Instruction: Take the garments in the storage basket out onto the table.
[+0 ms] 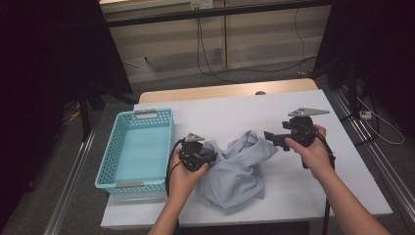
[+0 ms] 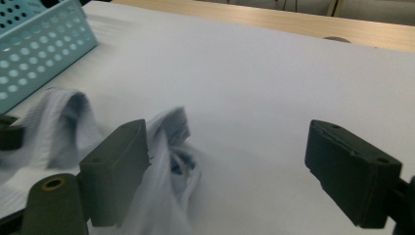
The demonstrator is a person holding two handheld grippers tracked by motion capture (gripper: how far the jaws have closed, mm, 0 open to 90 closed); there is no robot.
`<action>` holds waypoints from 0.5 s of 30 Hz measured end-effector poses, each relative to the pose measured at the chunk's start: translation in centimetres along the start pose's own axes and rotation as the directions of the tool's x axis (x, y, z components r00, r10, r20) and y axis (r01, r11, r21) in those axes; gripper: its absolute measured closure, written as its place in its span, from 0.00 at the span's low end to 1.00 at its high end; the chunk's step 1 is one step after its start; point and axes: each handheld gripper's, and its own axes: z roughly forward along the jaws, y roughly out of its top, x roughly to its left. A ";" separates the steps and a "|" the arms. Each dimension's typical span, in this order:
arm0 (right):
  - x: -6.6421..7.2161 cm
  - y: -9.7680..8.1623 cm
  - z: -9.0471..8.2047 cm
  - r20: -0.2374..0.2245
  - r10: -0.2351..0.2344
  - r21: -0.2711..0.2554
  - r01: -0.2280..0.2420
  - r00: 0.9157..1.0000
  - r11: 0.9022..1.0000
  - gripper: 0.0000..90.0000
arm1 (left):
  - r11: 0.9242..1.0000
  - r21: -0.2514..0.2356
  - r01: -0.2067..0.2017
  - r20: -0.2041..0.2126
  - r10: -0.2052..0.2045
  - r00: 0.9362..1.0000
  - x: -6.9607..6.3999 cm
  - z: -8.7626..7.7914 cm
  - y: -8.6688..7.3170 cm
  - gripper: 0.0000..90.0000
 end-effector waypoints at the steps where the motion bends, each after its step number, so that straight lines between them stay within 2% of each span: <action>1: -0.2 0.3 0.4 0.011 -0.005 0.005 0.004 1.000 1.000 0.19 | 1.000 -0.001 0.000 0.000 0.000 1.000 0.0 0.0 0.0 0.97; 3: -0.2 0.8 1.5 0.046 -0.029 0.029 0.028 0.999 0.999 0.19 | 1.000 -0.002 0.004 -0.002 -0.004 1.000 0.0 0.1 0.0 0.97; 4: -0.2 0.8 1.5 0.046 -0.029 0.029 0.028 0.999 0.999 0.19 | 1.000 -0.002 0.004 -0.002 -0.004 1.000 0.0 0.1 0.0 0.97; 5: -0.2 1.2 2.9 0.054 -0.029 0.064 0.026 0.998 0.998 0.20 | 1.000 -0.001 0.003 -0.002 -0.003 1.000 0.0 0.1 0.0 0.97; 7: -0.3 1.3 4.0 0.072 -0.027 0.086 0.021 0.997 0.996 0.19 | 1.000 0.006 -0.001 -0.001 0.001 1.000 0.0 0.0 0.0 0.97; 8: -0.3 1.3 4.0 0.072 -0.027 0.086 0.021 0.997 0.996 0.19 | 1.000 0.006 -0.001 -0.001 0.001 1.000 0.0 0.0 0.0 0.97; 9: 0.0 1.4 5.3 0.037 0.001 0.098 -0.004 0.999 0.995 0.22 | 1.000 0.004 0.003 -0.001 -0.003 1.000 0.0 0.1 0.0 0.97; 10: 0.2 1.3 5.7 0.029 0.012 0.099 -0.015 1.000 0.995 0.22 | 1.000 0.004 0.003 -0.001 -0.003 1.000 0.1 0.1 0.0 0.97; 12: 0.6 1.0 6.6 0.003 0.021 0.112 -0.021 1.000 0.993 0.25 | 1.000 0.005 0.005 -0.001 -0.005 1.000 0.1 0.1 0.0 0.97; 15: 1.4 0.2 7.9 -0.053 0.034 0.175 -0.024 0.998 0.984 0.26 | 1.000 0.007 0.010 -0.006 -0.010 1.000 0.2 0.2 -0.1 0.97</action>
